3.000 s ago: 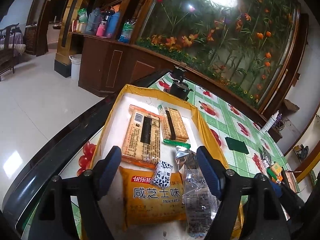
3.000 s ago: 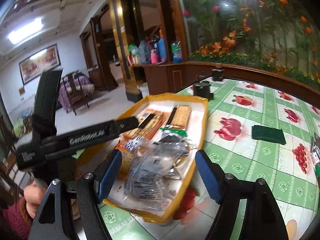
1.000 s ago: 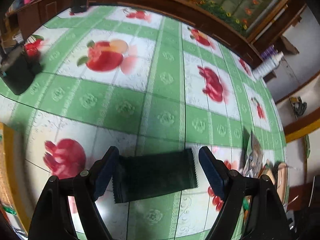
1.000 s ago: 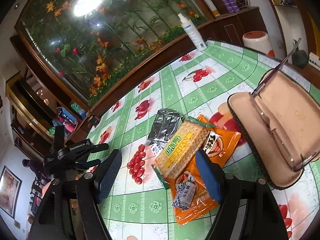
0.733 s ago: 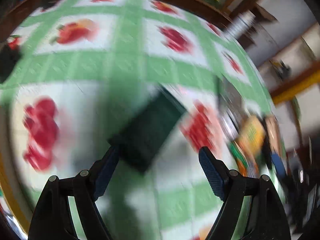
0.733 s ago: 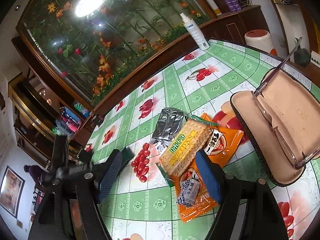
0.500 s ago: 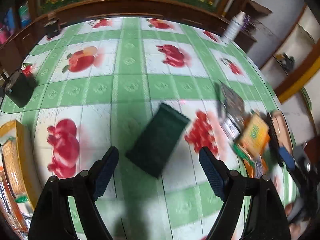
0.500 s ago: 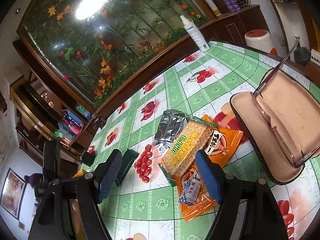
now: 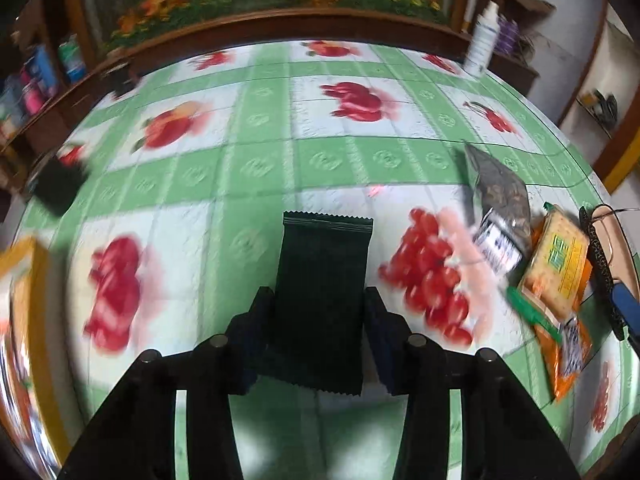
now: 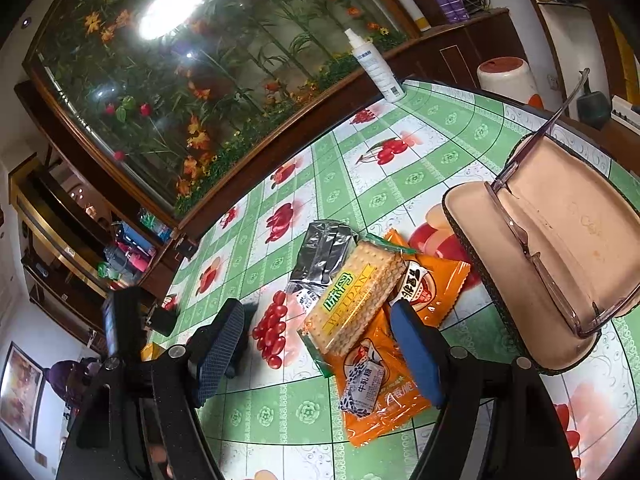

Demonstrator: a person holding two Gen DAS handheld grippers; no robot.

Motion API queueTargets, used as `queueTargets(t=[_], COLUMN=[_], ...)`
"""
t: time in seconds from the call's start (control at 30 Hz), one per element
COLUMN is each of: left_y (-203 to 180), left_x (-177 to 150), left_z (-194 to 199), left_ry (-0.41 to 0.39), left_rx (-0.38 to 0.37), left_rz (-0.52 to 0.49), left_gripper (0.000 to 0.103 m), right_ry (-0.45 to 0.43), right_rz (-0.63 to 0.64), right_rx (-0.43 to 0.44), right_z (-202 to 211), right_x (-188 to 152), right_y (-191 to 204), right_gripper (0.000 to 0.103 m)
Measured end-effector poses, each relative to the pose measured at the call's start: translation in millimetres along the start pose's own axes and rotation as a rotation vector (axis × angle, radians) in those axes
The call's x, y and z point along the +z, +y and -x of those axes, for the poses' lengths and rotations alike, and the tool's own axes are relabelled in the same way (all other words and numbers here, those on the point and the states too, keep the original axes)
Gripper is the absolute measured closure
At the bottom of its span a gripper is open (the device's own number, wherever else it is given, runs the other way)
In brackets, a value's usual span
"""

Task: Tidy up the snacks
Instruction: 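Grasp the dark green packet with the left gripper, then grasp the long clear breadstick pack with the right gripper while the left holds the green packet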

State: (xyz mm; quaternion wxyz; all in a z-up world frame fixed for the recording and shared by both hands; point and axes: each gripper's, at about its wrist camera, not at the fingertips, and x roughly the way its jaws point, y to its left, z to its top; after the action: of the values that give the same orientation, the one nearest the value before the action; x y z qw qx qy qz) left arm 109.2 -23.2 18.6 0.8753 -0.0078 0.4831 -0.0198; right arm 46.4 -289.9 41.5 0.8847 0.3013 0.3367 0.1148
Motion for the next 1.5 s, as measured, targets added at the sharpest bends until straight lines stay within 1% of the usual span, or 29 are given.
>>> queueTargets(t=[0.07,0.1,0.17,0.27,0.3,0.37,0.43,0.5,0.57,0.6,0.63,0.67,0.7,0.77,0.87,0.93,1.0,1.1,1.17,1.3,1.5], left_y=[6.9,9.0,10.0,15.0,16.0,13.4,11.0,11.5,12.3,12.5,12.3,12.7,13.0,12.7,15.6,19.2,22.9,27.8,31.6,36.0,39.3], left_x=[-16.7,-27.7,-38.6,-40.3,-39.5,-38.6,-37.5,-36.4,-35.8,-35.9,-36.2,-35.8,-35.4,-35.3,-33.7,-32.6,-31.6,-30.5,-29.2,-28.0,-26.7], left_z=[7.6,13.3,17.8,19.0,18.3,16.5,15.2,14.6,14.1,14.1,14.3,14.1,14.2,14.0,14.9,15.7,16.4,17.1,18.5,25.1,38.4], left_ry=[-0.037,-0.069,-0.092,-0.095,-0.100,-0.109,-0.116,-0.117,-0.117,-0.118,-0.118,-0.119,-0.119,-0.117,-0.113,-0.107,-0.107,-0.110,-0.113,-0.133,-0.168], left_rx=[0.001,0.015,0.030,-0.009,-0.009,0.011,0.022,0.016,0.012,0.012,0.013,0.012,0.010,0.007,-0.013,-0.039,-0.043,-0.044,-0.049,-0.056,-0.076], left_rz=[0.026,0.022,0.005,0.017,0.014,-0.011,-0.026,-0.025,-0.024,-0.023,-0.025,-0.025,-0.022,-0.019,0.000,0.022,0.037,0.057,0.075,0.091,0.107], left_gripper=[0.059,0.059,0.059,0.059,0.059,0.059,0.059,0.059,0.059,0.059,0.059,0.059,0.059,0.059,0.059,0.059,0.059,0.059,0.059,0.059,0.059], right_ry=[0.006,0.015,0.034,0.068,0.071,0.077,0.100,0.119,0.135,0.140,0.140,0.143,0.147,0.140,0.110,0.092,0.072,0.058,0.078,0.121,0.128], right_rz=[-0.001,-0.003,-0.001,0.007,0.018,0.076,0.097,0.091,0.104,0.126,0.143,0.161,0.173,0.168,0.198,0.219,0.237,0.315,0.345,0.361,0.363], right_rx=[-0.015,-0.021,-0.026,-0.053,-0.070,-0.171,-0.239,-0.294,-0.346,-0.348,-0.339,-0.322,-0.292,-0.250,-0.201,-0.156,-0.060,-0.020,0.017,0.041,0.041], right_z=[-1.7,-3.9,-9.7,-24.0,-28.8,-38.9,-51.8,-63.9,-74.4,-79.1,-80.1,-80.5,-78.7,-73.2,-61.3,-53.8,-44.8,-41.6,-43.6,-50.5,-53.8], right_x=[-0.3,-1.1,-2.7,-4.4,-4.7,-4.4,-2.8,1.9,6.9,8.8,9.8,9.8,9.1,7.6,4.0,0.3,-5.7,-19.5,-30.3,-40.7,-45.1], right_y=[-0.9,-1.5,-1.0,2.5,6.3,16.7,20.2,18.3,16.4,16.7,17.9,19.8,21.2,21.1,27.1,37.0,52.3,77.1,89.5,100.0,101.4], right_gripper=[0.023,0.023,0.022,0.022,0.022,0.022,0.022,0.027,0.046,0.047,0.055,0.067,0.069,0.076,0.082,0.082,0.082,0.082,0.082,0.082,0.082])
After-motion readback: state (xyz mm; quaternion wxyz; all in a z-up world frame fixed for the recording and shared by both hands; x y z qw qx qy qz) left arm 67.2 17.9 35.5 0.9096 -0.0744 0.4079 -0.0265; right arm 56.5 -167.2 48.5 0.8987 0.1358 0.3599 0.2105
